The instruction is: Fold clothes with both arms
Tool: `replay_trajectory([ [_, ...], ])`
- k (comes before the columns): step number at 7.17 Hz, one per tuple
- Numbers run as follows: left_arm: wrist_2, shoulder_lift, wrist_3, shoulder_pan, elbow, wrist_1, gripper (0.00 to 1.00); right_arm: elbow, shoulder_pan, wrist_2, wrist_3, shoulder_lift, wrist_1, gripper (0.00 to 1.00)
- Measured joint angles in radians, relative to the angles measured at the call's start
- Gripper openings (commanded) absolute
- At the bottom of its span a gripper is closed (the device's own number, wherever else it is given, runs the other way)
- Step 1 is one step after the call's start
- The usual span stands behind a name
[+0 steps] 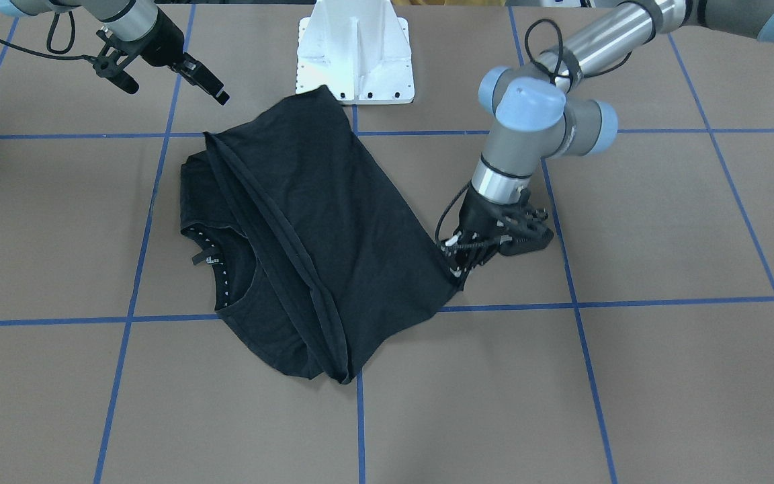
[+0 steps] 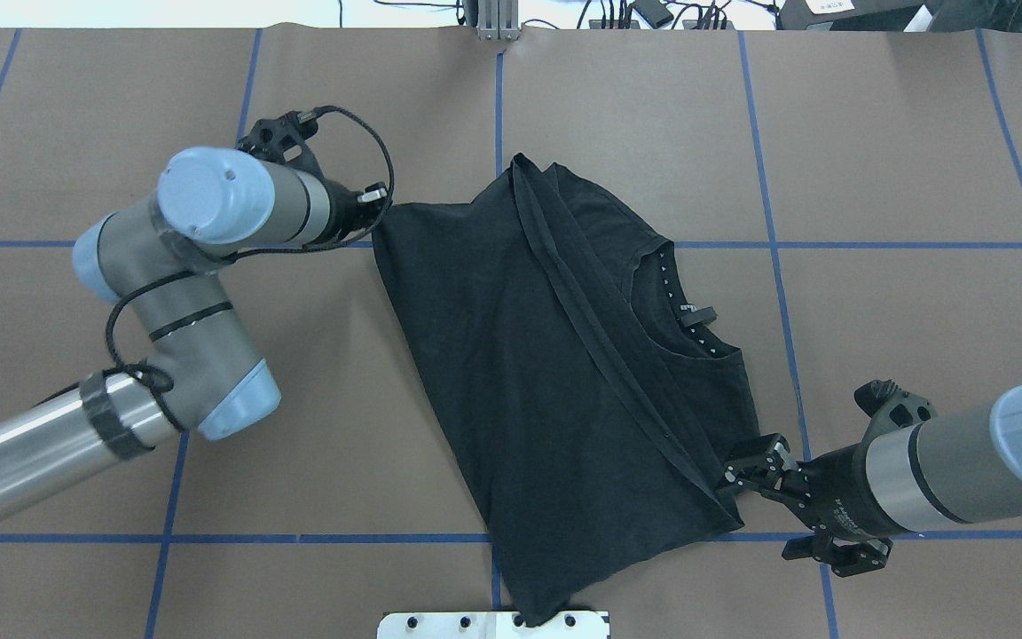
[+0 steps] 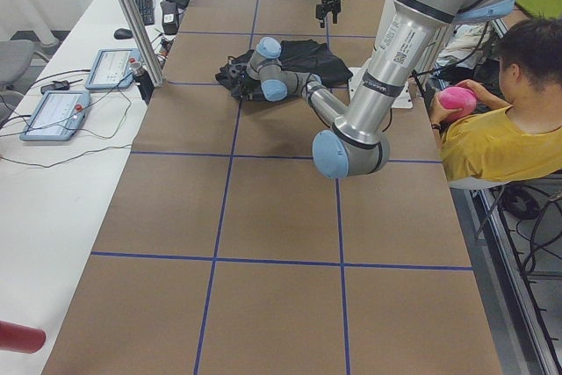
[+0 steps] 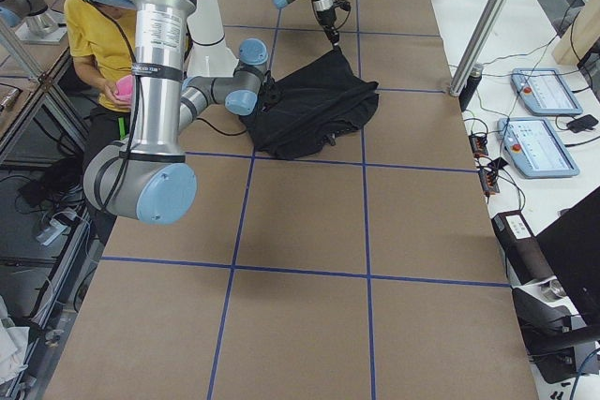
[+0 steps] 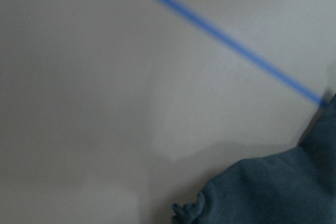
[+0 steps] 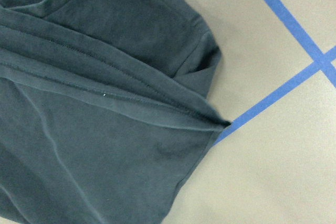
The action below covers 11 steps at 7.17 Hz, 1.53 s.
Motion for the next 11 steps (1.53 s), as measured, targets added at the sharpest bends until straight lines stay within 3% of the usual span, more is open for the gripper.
replay_trajectory([
  [2,0.001,-0.207,0.024,-0.062,0.355,-0.182,0.0,-0.002,0.038,0.031,-0.001,0.001,0.0,1.0],
  [3,0.002,-0.308,0.031,-0.075,0.528,-0.277,0.23,-0.004,0.048,0.036,-0.002,0.001,0.0,1.0],
  [4,0.002,-0.372,0.052,-0.086,0.64,-0.337,0.99,-0.008,0.053,0.038,-0.003,0.003,0.0,1.0],
  [5,0.002,-0.4,0.078,-0.096,0.686,-0.361,1.0,-0.02,0.057,0.038,-0.004,0.013,-0.001,1.0],
  [7,-0.015,-0.392,0.099,-0.108,0.624,-0.363,1.0,-0.067,0.082,0.017,-0.007,0.074,-0.001,1.0],
  [9,-0.089,-0.231,0.106,-0.108,0.36,-0.288,1.0,-0.105,0.108,-0.007,-0.078,0.141,-0.018,1.0],
  [11,-0.117,-0.04,0.107,-0.1,0.1,-0.211,1.0,-0.117,0.093,-0.015,-0.291,0.224,-0.162,0.89],
])
